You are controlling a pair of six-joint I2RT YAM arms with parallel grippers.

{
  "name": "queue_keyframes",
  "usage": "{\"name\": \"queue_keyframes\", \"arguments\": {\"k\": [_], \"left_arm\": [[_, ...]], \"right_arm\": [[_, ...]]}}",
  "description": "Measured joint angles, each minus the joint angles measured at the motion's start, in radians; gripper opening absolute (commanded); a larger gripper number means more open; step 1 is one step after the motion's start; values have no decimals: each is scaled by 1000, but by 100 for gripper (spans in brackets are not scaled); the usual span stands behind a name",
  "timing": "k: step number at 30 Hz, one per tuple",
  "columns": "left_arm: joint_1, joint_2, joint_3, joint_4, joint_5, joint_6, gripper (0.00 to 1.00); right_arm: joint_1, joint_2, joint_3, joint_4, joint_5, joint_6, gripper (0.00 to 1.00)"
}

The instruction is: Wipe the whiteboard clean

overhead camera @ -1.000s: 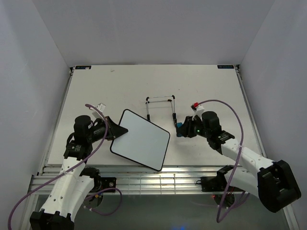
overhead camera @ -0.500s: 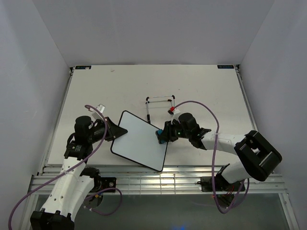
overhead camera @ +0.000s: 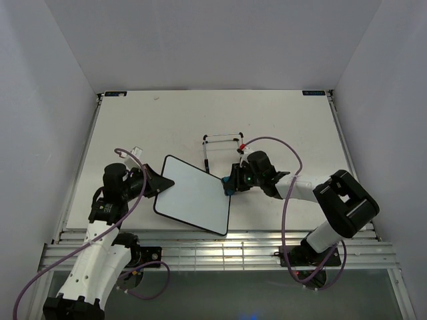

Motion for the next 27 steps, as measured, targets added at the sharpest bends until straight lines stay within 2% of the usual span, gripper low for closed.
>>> {"name": "queue_keyframes", "arguments": {"k": [6,15,18,19,21,23,26,27], "left_arm": [[-3,-31,16,-45,4,30,0],[-12,-57,66,-95,16,76,0],[-12,-51,89,-98,14,85,0],[-12,-48,98,-96,12,88,0],[-12,-30,118,-82,13,85,0],[-12,-5,142,-56,17,74,0],[-12,37,182,2,26,49,0],[-12,50,192,27,29,40,0]], "right_arm": [[-108,-10,2,-108,-12,-25,17],[-283,-312,5,-417,108,-164,21],[-349,-297,30,-489,168,-196,24],[-370,-261,41,-516,200,-202,26],[-379,-193,49,-563,244,-206,37],[-378,-142,56,-592,272,-200,55],[-377,-123,93,-617,326,-208,65],[-378,-119,94,-628,336,-207,65]]}}
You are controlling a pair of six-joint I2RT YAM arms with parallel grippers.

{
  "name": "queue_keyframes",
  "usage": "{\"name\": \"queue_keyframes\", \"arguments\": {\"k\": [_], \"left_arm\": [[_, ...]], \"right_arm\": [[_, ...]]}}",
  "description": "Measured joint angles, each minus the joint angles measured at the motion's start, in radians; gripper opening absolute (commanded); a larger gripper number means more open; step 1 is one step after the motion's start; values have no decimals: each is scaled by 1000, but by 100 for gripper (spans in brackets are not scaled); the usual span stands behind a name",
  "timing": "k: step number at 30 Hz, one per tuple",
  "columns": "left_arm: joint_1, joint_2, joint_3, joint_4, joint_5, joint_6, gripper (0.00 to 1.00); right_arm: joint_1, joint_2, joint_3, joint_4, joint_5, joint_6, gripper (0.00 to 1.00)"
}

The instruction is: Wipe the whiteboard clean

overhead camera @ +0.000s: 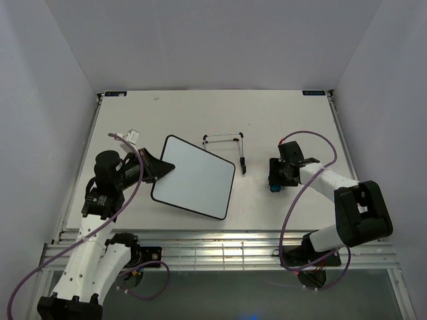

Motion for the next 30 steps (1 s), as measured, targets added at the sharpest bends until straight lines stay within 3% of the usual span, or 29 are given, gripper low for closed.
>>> {"name": "queue_keyframes", "arguments": {"k": [8,16,24,30], "left_arm": [[0,114,18,283,47,-83,0],[-20,278,-46,789,40,-185,0],[-83,686,-50,1382,15,-259,0],[-93,1004,72,1556,29,-288,0]], "right_arm": [[0,-95,6,-119,46,-2,68],[0,-282,53,-172,66,-1,68],[0,-486,53,-229,60,2,69],[0,-594,53,-285,47,-2,69]]}}
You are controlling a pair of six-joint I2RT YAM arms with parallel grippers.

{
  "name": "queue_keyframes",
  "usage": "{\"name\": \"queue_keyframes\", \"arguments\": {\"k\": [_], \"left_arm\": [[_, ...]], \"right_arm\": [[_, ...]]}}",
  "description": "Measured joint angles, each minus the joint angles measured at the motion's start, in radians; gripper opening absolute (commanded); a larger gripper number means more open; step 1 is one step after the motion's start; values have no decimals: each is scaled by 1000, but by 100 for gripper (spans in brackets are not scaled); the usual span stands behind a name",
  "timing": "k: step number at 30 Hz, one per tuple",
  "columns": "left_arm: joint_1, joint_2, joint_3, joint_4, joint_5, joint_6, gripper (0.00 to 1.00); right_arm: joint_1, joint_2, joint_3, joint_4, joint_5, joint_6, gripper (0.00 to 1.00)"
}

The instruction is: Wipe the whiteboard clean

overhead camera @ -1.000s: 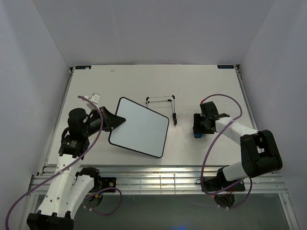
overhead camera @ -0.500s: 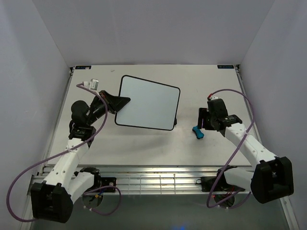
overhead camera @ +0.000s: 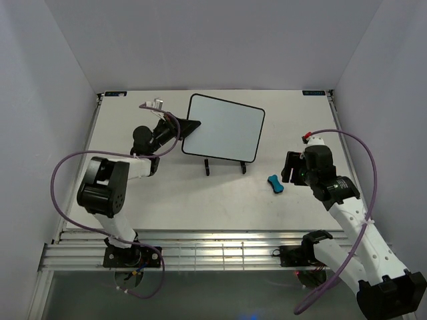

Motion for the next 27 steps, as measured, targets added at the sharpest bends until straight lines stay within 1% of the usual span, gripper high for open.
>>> {"name": "queue_keyframes", "arguments": {"k": [6,10,13,27], "left_arm": [[-3,218,142,45,101,40,0],[-7,311,210,54,143,51,0],[-10,341,238,62,160,58,0],[-10,391,298,131,286,126,0]], "right_arm": [[0,-70,1,-49,-14,0,69],[0,-80,7,-70,-29,-2,69],[0,-81,7,-83,-36,-3,69],[0,-81,30,-101,-89,-31,69]]}}
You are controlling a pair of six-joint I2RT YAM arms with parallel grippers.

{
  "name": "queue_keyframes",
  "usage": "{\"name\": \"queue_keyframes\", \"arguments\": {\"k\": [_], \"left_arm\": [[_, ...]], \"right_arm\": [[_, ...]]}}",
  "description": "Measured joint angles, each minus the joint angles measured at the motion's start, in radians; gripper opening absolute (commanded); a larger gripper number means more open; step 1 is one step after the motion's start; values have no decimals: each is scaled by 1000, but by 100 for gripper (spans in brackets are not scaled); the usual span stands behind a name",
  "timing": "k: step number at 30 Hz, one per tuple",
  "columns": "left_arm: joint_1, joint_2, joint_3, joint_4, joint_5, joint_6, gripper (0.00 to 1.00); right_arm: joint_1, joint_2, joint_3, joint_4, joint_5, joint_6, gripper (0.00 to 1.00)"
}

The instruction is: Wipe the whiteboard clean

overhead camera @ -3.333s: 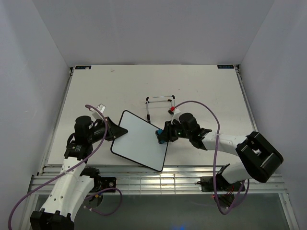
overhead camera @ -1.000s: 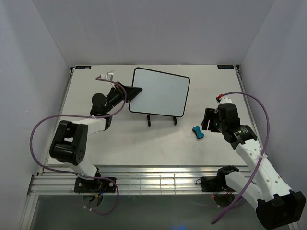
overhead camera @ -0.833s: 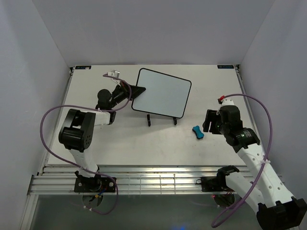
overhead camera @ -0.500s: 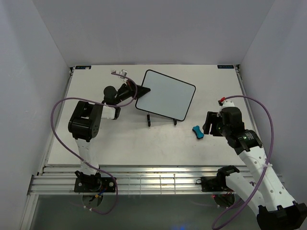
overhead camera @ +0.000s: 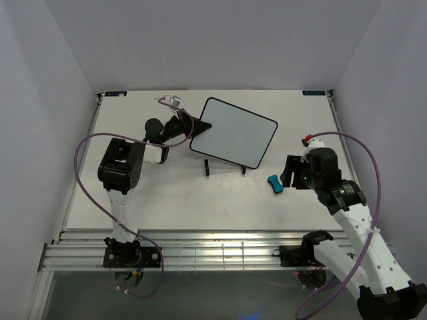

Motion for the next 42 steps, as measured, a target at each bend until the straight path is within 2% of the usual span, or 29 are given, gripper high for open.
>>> {"name": "queue_keyframes", "arguments": {"k": [10,23,42], "left_arm": [[20,10,5,27,91,44,0],[71,-3,-122,65,182,105,0],[110,53,-144,66,277,131,0]], "right_arm": [[0,0,4,-2,-36,-6,69],[0,-27,5,5,-47,-21,69],[0,-74,4,10,-65,-29,69]]}}
